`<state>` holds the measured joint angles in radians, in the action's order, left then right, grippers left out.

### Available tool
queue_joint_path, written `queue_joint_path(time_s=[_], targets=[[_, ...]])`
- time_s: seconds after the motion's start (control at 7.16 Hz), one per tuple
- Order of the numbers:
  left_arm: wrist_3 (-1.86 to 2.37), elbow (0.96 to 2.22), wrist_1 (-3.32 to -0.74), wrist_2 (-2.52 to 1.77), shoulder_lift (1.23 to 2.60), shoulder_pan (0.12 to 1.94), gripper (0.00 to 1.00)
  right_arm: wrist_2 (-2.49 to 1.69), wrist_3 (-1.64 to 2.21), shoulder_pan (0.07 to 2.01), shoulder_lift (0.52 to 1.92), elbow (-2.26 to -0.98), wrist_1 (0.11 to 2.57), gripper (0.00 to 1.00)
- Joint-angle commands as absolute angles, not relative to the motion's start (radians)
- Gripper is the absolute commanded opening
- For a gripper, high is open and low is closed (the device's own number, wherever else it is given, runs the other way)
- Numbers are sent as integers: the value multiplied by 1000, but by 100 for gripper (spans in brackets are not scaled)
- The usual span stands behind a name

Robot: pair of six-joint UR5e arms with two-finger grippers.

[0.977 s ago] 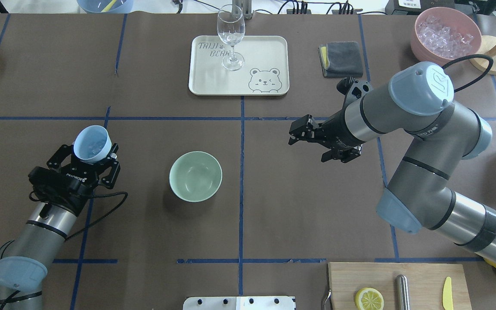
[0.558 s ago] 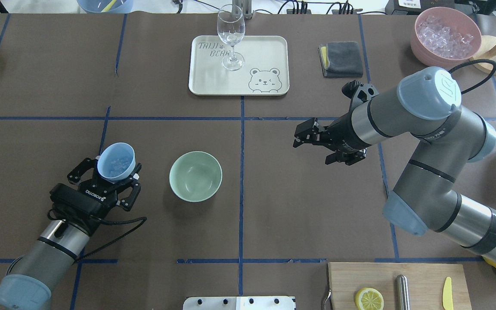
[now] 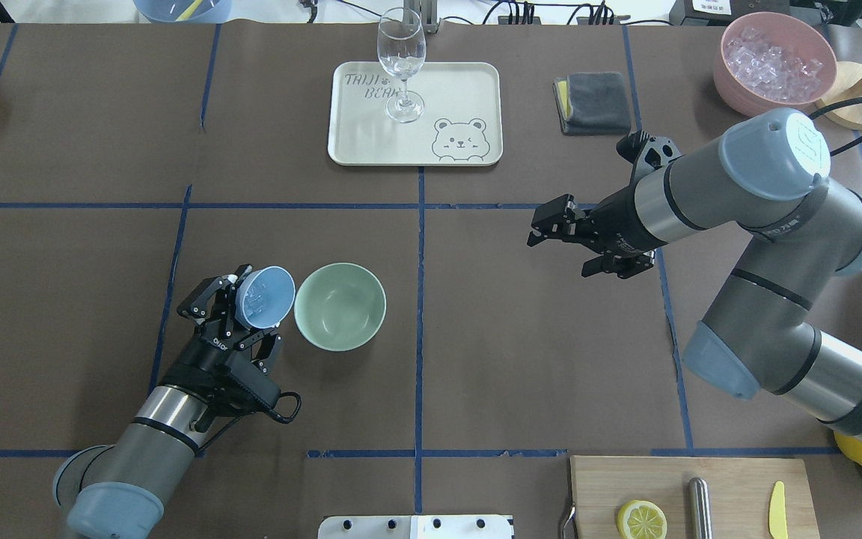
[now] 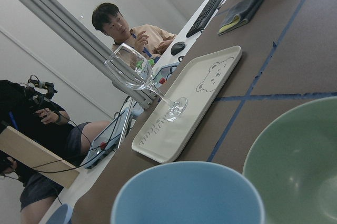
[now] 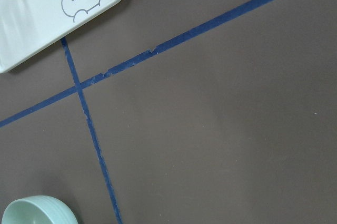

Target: Pour ice into bowl

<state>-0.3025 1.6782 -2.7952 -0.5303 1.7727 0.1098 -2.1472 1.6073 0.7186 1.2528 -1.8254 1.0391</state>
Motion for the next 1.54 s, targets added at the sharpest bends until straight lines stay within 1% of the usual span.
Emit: queue_joint_path(time_s=[0.0, 0.14, 0.56, 0.7, 0.84, 1.12, 1.4], targets=[[-663, 1677, -2763, -515, 1807, 112, 0, -2146, 1606, 719, 1262, -1824, 1039, 100], [-692, 1664, -2723, -514, 1802, 112, 0, -2146, 1606, 718, 1264, -1821, 1039, 100], [-741, 1664, -2539, -514, 1854, 115, 0, -2146, 1605, 716, 1267, -1815, 1039, 100], [-762, 1669, -2408, -514, 1897, 126, 0, -2146, 1605, 718, 1269, -1809, 1039, 100], [-802, 1672, -2340, -512, 1911, 141, 0, -2146, 1605, 718, 1269, -1807, 1039, 100], [-914, 1672, -2256, -479, 1917, 155, 0, -2145, 1611, 716, 1266, -1807, 1039, 100], [-977, 1698, -2197, -460, 1921, 160, 0, -2143, 1606, 716, 1267, -1807, 1039, 100]])
